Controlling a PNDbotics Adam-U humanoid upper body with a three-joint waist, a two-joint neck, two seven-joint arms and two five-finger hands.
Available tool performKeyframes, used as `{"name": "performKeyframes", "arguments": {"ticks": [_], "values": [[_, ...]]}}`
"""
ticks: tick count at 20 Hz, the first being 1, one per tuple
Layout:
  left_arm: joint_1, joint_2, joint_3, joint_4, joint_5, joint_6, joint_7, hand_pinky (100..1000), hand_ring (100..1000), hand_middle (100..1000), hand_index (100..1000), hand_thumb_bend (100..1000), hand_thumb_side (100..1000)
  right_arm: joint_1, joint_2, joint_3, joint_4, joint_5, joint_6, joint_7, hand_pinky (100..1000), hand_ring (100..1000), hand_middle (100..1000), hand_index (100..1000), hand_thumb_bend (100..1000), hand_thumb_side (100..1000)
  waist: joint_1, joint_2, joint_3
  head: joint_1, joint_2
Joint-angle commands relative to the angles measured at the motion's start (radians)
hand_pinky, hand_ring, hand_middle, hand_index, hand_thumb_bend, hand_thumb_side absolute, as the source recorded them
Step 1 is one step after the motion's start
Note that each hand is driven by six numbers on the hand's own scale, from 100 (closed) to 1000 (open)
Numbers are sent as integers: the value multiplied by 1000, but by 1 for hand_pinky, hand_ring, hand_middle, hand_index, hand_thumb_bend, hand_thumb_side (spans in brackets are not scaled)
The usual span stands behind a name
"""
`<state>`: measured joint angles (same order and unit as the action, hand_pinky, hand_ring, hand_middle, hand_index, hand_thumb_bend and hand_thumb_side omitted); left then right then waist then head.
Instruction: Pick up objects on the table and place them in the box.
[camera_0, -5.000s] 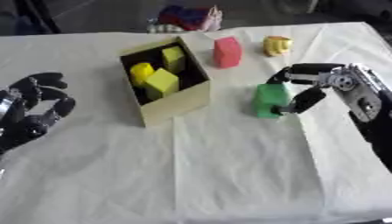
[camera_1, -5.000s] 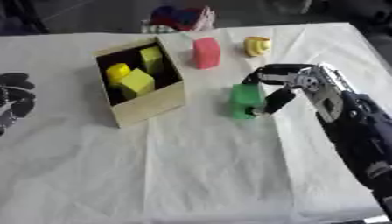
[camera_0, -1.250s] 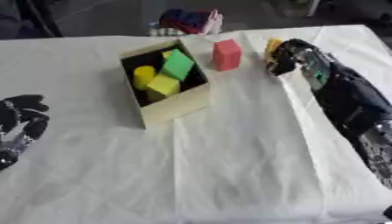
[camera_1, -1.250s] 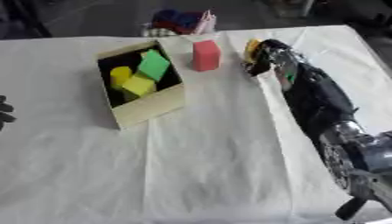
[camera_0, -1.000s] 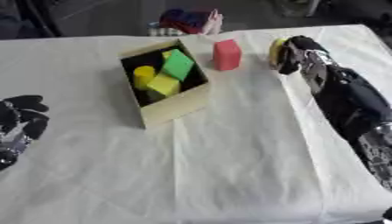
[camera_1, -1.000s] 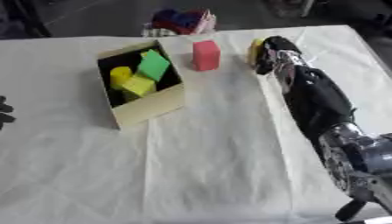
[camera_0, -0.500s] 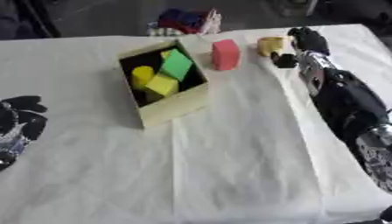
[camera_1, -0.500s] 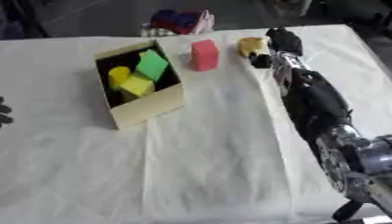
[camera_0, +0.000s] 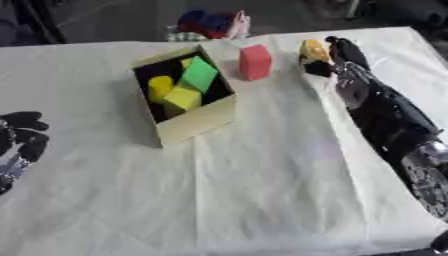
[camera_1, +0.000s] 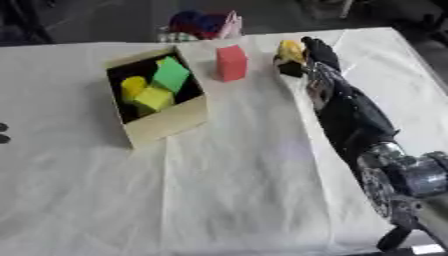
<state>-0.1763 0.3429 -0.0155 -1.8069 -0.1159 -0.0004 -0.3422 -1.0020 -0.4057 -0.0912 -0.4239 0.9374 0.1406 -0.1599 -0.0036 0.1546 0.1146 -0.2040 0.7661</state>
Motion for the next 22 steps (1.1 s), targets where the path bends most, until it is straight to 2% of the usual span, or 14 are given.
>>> {"name": "performKeyframes", "arguments": {"ticks": [1, 6, 8, 9, 12, 13, 18, 22], "values": [[-11, 10, 5, -22, 2, -1, -2, 844, 685, 679, 835, 447, 626, -17, -9, 6, -9, 62, 4, 22, 821, 826, 816, 937, 384, 572, 16, -2, 4, -7, 4], [-15, 8, 3, -23, 5, -1, -4, 844, 684, 679, 836, 443, 627, -8, -5, -3, -9, 144, 61, 30, 802, 788, 753, 865, 235, 343, 17, 3, 14, -19, 4], [-16, 8, 2, -23, 5, -1, -5, 845, 684, 679, 836, 437, 628, -5, -4, -6, -12, 168, 96, 5, 791, 766, 716, 828, 171, 248, 18, 4, 16, -23, 4], [-16, 8, 3, -23, 6, -1, -5, 845, 683, 679, 835, 442, 627, -3, -4, -8, -14, 179, 112, -11, 788, 760, 703, 818, 167, 231, 17, 5, 17, -24, 4], [-17, 7, 3, -23, 6, 1, -4, 845, 682, 679, 835, 437, 629, 0, -4, -10, -16, 202, 152, -62, 765, 711, 594, 727, 100, 100, 17, 6, 19, -28, 4], [-17, 7, 3, -23, 6, 1, -4, 845, 682, 678, 835, 437, 629, 1, -4, -12, -18, 209, 165, -84, 754, 685, 545, 681, 100, 100, 16, 6, 19, -28, 4], [-17, 8, 3, -23, 6, 3, -2, 845, 681, 678, 835, 435, 630, 2, -4, -20, -28, 218, 211, -216, 716, 607, 412, 537, 100, 100, 15, 5, 19, -29, 4], [-17, 8, 4, -23, 6, 4, -1, 845, 681, 677, 835, 434, 630, 3, -8, -22, -32, 190, 221, -302, 696, 578, 365, 491, 100, 100, 14, 4, 18, -30, 4]]}}
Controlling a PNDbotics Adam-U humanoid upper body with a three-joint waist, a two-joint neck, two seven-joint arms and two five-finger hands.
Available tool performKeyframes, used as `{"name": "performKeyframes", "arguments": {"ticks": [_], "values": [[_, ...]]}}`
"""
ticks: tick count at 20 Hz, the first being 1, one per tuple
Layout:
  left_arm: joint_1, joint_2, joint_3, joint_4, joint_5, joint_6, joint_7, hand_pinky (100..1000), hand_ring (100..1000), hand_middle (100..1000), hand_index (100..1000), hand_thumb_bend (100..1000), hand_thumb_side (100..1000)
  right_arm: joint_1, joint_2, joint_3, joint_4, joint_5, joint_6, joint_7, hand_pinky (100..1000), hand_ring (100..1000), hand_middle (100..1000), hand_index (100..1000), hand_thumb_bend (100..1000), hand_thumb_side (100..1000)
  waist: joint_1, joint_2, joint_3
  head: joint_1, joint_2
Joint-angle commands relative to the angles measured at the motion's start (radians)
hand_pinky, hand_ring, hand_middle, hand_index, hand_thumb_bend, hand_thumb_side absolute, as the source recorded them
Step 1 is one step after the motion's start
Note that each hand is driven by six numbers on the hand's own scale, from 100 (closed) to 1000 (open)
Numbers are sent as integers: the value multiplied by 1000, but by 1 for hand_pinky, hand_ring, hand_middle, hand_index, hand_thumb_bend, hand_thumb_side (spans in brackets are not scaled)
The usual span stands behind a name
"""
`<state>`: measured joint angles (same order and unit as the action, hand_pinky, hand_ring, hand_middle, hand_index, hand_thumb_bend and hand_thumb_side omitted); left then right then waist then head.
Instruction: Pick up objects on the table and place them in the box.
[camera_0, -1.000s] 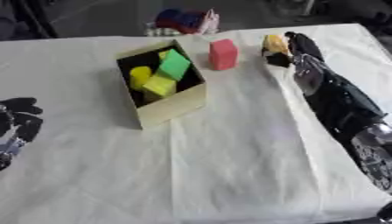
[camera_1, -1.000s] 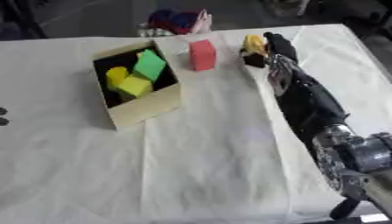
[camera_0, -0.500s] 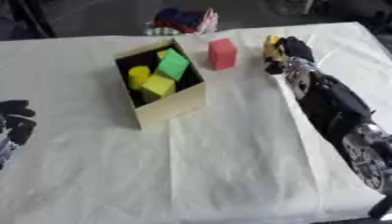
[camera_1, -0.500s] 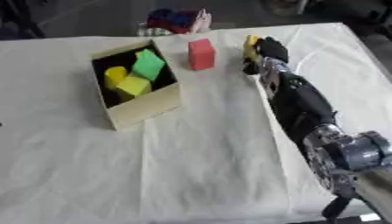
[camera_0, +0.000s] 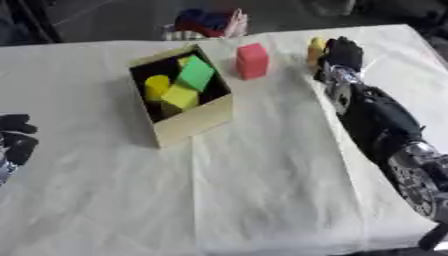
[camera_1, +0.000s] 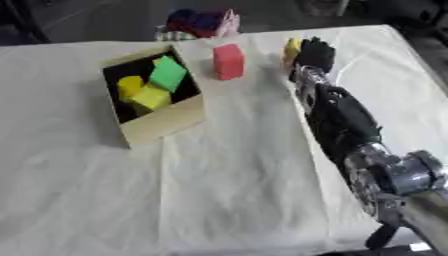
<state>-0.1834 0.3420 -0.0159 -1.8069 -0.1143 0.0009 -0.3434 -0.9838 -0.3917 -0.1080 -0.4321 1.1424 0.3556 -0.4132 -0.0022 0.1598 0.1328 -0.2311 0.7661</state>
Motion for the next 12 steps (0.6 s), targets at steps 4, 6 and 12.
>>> {"name": "performKeyframes", "arguments": {"ticks": [4, 6, 12], "values": [[-10, 10, 5, -23, 4, 3, 2, 845, 680, 675, 835, 434, 630, -16, -29, -3, -28, -49, -1, -105, 689, 571, 353, 480, 100, 100, 11, -3, -2, -2, 4], [-9, 11, 6, -23, 3, 3, 3, 845, 680, 675, 835, 434, 630, -18, -31, 1, -50, -62, -16, -120, 688, 570, 350, 479, 100, 100, 10, -4, -4, 0, 4], [-6, 12, 9, -23, 2, 3, 6, 846, 680, 675, 835, 433, 630, -27, -31, 61, -245, -51, -150, -56, 695, 577, 352, 478, 100, 100, 8, -9, -12, 8, 4]]}}
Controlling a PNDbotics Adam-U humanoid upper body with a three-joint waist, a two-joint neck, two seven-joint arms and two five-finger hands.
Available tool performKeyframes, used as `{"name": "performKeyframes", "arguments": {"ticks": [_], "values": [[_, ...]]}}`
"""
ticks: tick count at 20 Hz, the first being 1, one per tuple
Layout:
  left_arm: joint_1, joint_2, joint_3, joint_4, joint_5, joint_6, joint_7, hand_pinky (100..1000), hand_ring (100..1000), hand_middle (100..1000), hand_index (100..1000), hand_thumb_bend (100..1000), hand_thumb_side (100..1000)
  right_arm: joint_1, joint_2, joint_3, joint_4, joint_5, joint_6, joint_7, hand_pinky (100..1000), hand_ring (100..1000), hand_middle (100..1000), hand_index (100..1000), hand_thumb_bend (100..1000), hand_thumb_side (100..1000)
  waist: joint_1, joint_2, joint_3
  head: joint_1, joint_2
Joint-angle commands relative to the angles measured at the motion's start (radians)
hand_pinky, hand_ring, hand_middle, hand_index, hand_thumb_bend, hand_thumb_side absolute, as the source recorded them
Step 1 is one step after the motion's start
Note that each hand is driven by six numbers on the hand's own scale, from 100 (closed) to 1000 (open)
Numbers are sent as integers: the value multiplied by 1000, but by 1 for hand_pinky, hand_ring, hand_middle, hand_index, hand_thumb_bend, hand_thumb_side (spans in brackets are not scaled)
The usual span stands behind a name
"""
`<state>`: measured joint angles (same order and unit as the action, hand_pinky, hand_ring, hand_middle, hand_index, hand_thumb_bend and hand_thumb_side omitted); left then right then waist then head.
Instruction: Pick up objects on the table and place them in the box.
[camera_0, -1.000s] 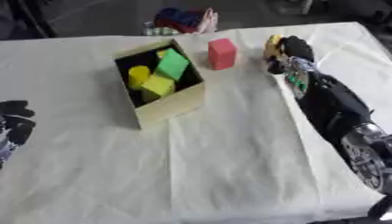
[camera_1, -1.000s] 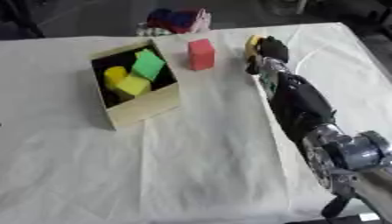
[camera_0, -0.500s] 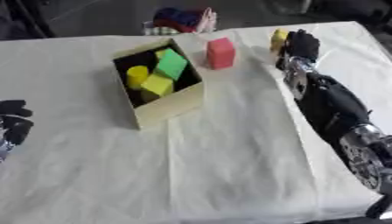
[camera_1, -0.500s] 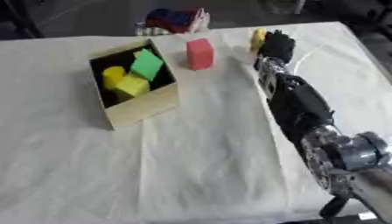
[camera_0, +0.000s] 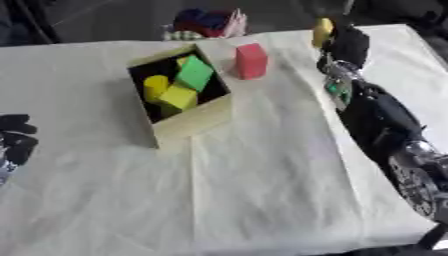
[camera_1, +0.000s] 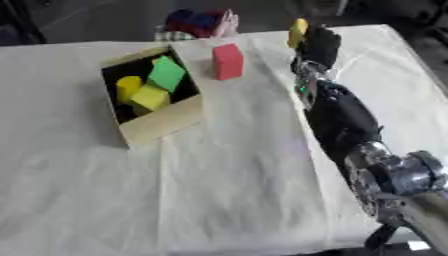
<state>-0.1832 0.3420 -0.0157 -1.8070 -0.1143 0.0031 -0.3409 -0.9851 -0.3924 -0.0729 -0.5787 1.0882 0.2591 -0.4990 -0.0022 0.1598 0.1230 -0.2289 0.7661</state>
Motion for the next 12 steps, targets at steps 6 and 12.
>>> {"name": "performKeyframes", "arguments": {"ticks": [6, 12], "values": [[-3, 16, 24, -21, -5, 2, 19, 846, 679, 673, 835, 434, 629, -16, -23, 171, -347, -72, -243, 214, 701, 583, 354, 478, 100, 100, 3, -10, -3, 15, 4], [-4, 16, 36, -24, -13, 3, 34, 847, 678, 673, 835, 435, 628, -10, -1, 318, -504, -195, -390, 428, 714, 603, 374, 497, 100, 100, -2, -9, 4, 10, 4]]}}
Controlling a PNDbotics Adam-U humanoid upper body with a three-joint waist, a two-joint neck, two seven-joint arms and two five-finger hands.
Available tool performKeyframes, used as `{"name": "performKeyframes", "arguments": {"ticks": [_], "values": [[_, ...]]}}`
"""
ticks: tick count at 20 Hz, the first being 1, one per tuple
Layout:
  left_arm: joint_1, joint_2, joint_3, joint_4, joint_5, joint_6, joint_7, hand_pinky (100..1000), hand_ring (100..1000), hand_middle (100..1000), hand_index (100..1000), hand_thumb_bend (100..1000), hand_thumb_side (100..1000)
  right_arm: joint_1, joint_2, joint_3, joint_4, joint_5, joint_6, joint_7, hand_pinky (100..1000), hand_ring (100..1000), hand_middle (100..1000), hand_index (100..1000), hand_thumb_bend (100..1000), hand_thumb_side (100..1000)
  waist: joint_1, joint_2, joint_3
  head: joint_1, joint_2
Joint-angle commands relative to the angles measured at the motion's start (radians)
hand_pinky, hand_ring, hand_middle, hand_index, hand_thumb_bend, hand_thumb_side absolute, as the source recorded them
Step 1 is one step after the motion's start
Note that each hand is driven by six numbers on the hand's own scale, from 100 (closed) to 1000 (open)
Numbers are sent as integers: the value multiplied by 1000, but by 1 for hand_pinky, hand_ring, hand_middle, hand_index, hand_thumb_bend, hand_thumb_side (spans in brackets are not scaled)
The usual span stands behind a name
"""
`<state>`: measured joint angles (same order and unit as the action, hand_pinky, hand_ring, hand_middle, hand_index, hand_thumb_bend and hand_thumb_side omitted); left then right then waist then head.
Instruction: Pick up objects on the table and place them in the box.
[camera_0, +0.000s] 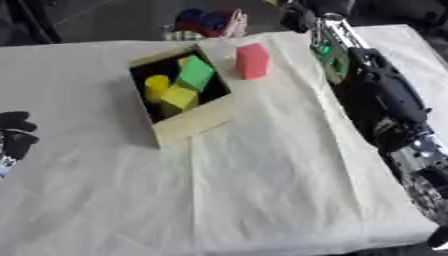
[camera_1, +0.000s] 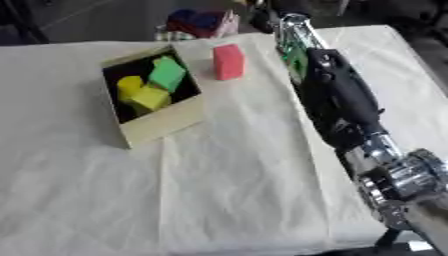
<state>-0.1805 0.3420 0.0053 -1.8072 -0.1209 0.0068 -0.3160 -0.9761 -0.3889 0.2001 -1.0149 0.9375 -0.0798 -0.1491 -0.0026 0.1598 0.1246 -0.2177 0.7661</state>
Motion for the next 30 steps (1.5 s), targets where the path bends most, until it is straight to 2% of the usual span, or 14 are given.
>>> {"name": "performKeyframes", "arguments": {"ticks": [1, 7, 11, 13, 14, 15, 17, 18, 21, 24, 27, 30], "values": [[-7, 16, 15, -25, -7, 0, 10, 847, 678, 672, 835, 435, 628, -19, 3, 62, -79, -52, -73, 114, 719, 613, 387, 508, 100, 100, -3, -10, 3, -2, 4], [-6, 14, 16, -26, -7, 1, 11, 847, 678, 672, 835, 436, 628, -17, 49, 124, -110, -10, -218, 268, 741, 653, 435, 544, 100, 100, -3, -10, 5, -7, 4], [-5, 13, 17, -26, -8, 1, 12, 847, 677, 671, 835, 437, 628, -10, 64, 162, -132, 28, -327, 383, 763, 700, 498, 592, 100, 100, -4, -11, 3, -9, 4], [-5, 12, 17, -27, -8, 1, 12, 847, 677, 671, 835, 438, 628, -5, 74, 166, -128, 43, -359, 448, 768, 711, 524, 618, 100, 134, -3, -11, 2, -11, 4], [-5, 11, 16, -27, -8, 1, 11, 847, 677, 671, 835, 438, 628, -2, 79, 165, -122, 47, -369, 475, 774, 728, 552, 648, 141, 235, -3, -11, 2, -12, 4], [-5, 11, 16, -27, -7, 1, 11, 848, 677, 671, 835, 439, 628, 1, 82, 165, -117, 48, -378, 500, 784, 751, 605, 705, 247, 366, -2, -11, 2, -12, 4], [-3, 12, 17, -26, -8, 1, 11, 848, 677, 671, 835, 439, 628, 2, 80, 165, -115, 54, -392, 547, 799, 781, 696, 819, 396, 511, -2, -11, 1, -12, 4], [-2, 13, 17, -26, -8, 2, 11, 848, 677, 671, 835, 439, 628, 2, 77, 162, -119, 59, -394, 566, 803, 790, 720, 856, 428, 547, -3, -11, 0, -12, 4], [-2, 12, 18, -26, -8, 2, 11, 848, 677, 671, 835, 439, 628, -1, 60, 151, -152, 75, -383, 603, 819, 822, 795, 939, 475, 583, -4, -11, -3, -11, 4], [0, 12, 20, -27, -9, 2, 13, 848, 677, 670, 835, 439, 628, -3, 25, 99, -201, 37, -344, 587, 824, 827, 801, 944, 461, 572, -3, -11, -5, -6, 4], [1, 12, 23, -26, -9, 3, 17, 848, 676, 670, 835, 440, 628, -15, -5, -3, -201, -58, -222, 475, 825, 827, 794, 937, 433, 555, -2, -10, -4, -4, 4], [0, 7, 21, -27, -8, 3, 16, 848, 676, 670, 835, 440, 628, -43, -14, -100, -95, -116, -55, 346, 848, 871, 856, 957, 392, 529, 1, -9, 2, -4, 4]]}}
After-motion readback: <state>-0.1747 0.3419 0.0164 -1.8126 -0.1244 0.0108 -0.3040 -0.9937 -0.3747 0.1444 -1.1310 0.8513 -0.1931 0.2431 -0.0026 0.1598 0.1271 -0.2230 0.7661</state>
